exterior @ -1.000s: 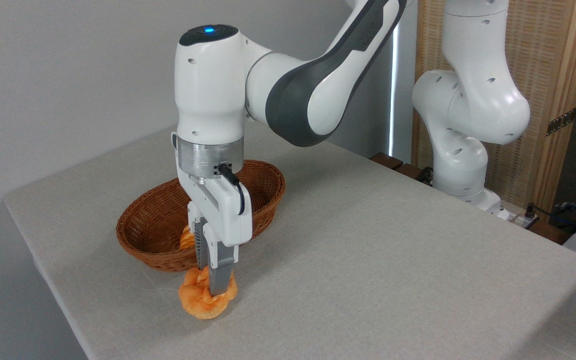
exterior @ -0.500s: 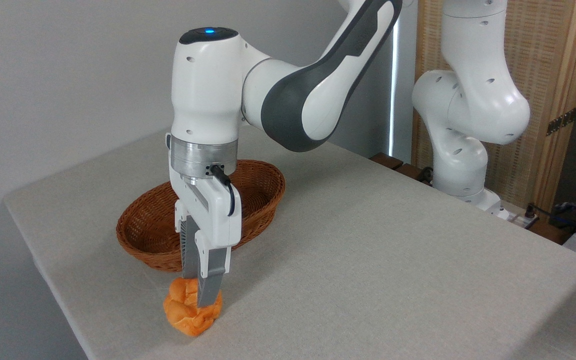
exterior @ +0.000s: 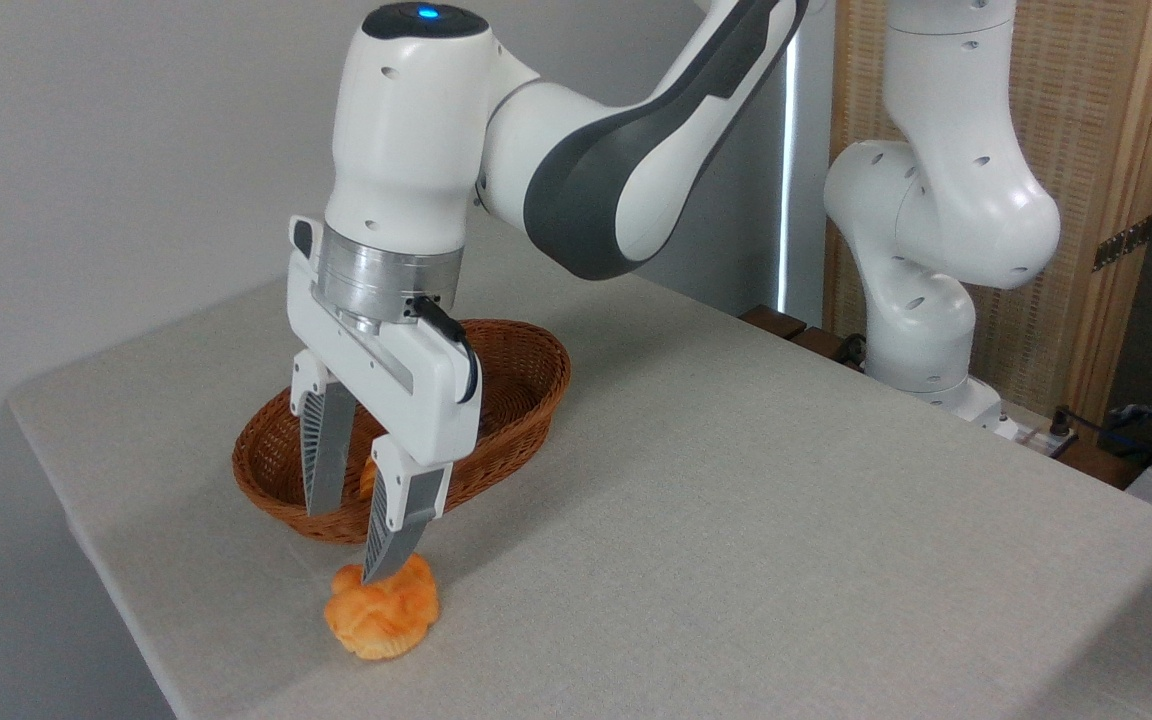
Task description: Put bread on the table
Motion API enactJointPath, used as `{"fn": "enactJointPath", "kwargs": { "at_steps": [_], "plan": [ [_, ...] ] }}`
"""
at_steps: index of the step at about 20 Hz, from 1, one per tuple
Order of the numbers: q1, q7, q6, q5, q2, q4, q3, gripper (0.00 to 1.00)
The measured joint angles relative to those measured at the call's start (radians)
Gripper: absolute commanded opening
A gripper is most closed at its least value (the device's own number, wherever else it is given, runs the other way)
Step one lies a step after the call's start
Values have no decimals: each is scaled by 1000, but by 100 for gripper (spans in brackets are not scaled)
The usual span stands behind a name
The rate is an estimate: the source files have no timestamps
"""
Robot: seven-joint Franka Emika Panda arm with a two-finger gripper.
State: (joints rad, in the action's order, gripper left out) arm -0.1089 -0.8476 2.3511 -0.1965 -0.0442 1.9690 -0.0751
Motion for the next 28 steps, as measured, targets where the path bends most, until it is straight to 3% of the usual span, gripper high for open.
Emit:
{"fn": "enactJointPath", "kwargs": {
  "at_steps": [9,14,20,24,28],
  "plan": [
    [46,10,-462,-17,34,-182,-1,100],
    [47,35,-653,108,81,-233,3,100],
    [45,48,-738,166,107,-258,9,100],
    [38,125,-738,239,106,-258,49,100],
    [27,140,-738,245,106,-275,56,100]
  ]
}}
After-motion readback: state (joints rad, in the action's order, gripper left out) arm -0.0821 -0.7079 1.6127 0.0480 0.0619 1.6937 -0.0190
